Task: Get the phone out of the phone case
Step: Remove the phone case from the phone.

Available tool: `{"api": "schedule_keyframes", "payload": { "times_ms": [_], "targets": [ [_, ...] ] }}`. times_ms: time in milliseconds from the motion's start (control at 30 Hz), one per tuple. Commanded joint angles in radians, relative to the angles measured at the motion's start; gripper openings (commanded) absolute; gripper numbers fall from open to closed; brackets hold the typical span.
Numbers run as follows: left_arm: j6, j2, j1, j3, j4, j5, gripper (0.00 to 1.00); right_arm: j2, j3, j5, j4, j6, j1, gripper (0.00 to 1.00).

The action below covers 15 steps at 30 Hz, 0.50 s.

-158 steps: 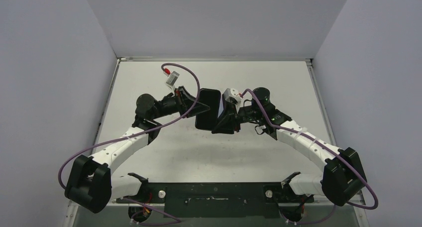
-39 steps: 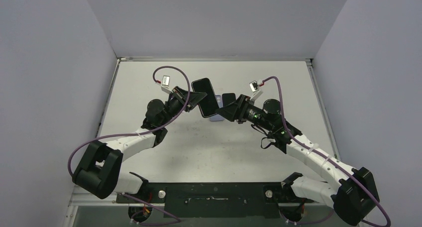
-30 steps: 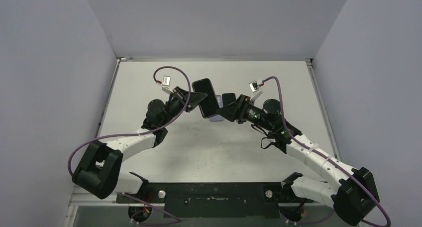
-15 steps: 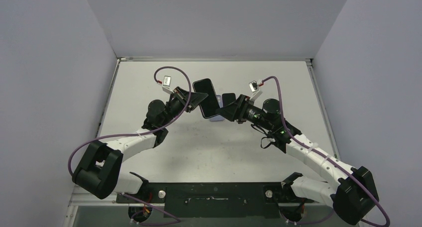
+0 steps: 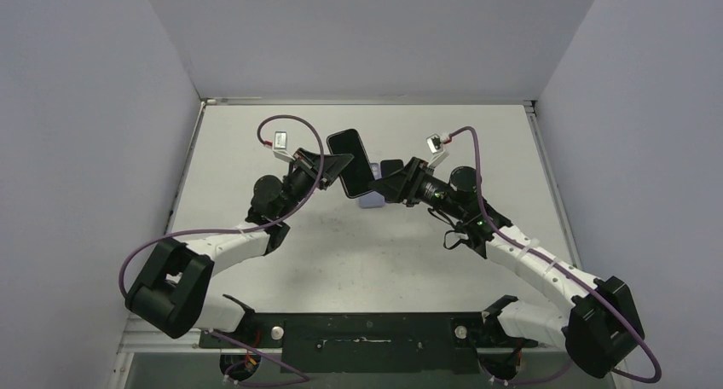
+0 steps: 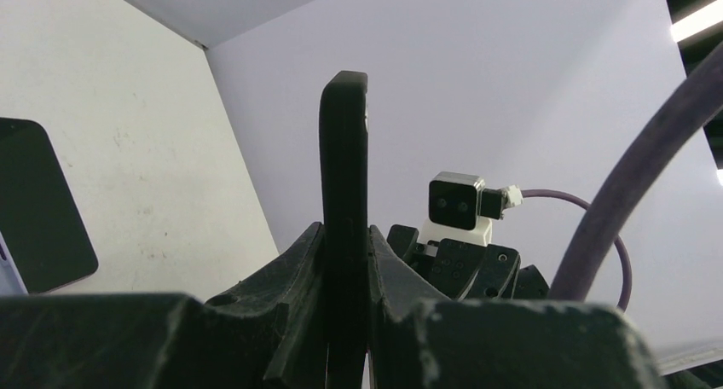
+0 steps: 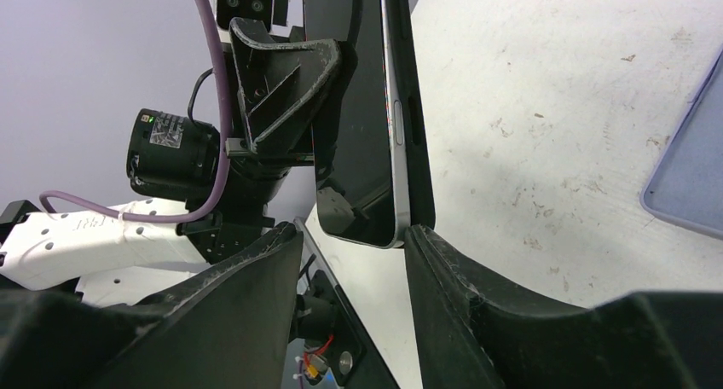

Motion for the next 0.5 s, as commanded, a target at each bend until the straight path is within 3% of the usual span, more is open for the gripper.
{"api": "schedule_keyframes", "payload": {
  "times_ms": [0,467],
  "targets": [
    [-0.092,0.007,-0.085,0.022,0.209,0.044,0.0,0.034,0.021,-0.076,0.146,0.037,0.022,0.47],
    [-0.173,0.075,-0.164,0.042,0.326,0.021,0.0,0.082,0.013,-0.114,0.237,0.062,0.022,0.44]
  ]
}}
